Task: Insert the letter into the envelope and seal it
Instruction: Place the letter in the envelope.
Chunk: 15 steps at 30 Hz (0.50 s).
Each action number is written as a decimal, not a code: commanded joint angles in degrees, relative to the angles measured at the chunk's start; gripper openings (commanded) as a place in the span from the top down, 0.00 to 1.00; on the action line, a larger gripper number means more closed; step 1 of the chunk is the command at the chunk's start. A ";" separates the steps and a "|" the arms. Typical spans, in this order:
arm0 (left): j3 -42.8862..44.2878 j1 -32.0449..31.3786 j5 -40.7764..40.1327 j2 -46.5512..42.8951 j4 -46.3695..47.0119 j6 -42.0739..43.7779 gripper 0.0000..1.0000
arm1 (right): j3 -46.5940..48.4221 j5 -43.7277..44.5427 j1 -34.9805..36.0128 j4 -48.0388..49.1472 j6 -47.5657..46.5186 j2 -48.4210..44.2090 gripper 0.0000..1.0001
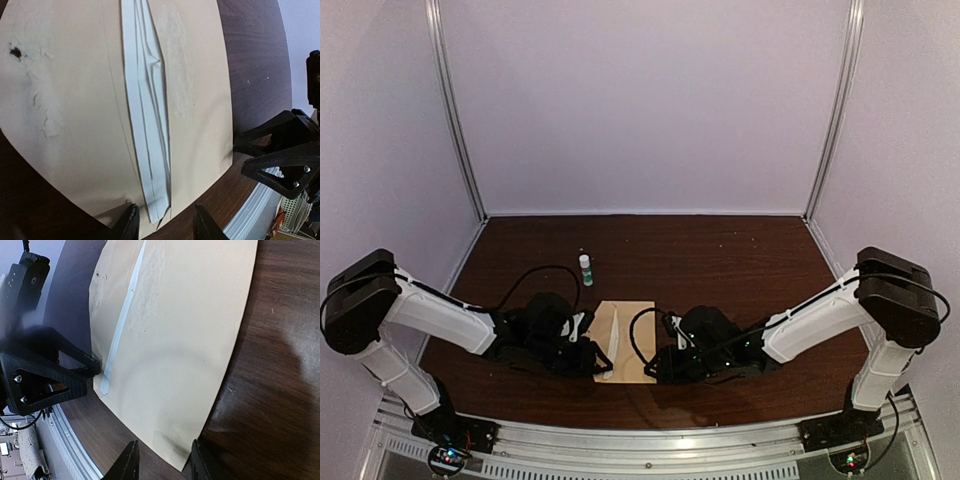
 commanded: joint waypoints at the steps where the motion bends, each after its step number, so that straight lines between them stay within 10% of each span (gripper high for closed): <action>1: -0.37 -0.19 0.77 1.71 0.50 -0.36 0.63 | 1.03 -0.67 0.34 -0.75 0.17 1.85 0.65; 15: -0.46 -0.19 1.59 3.13 1.78 -0.78 0.63 | 1.75 -1.27 0.34 -1.08 0.13 2.72 0.69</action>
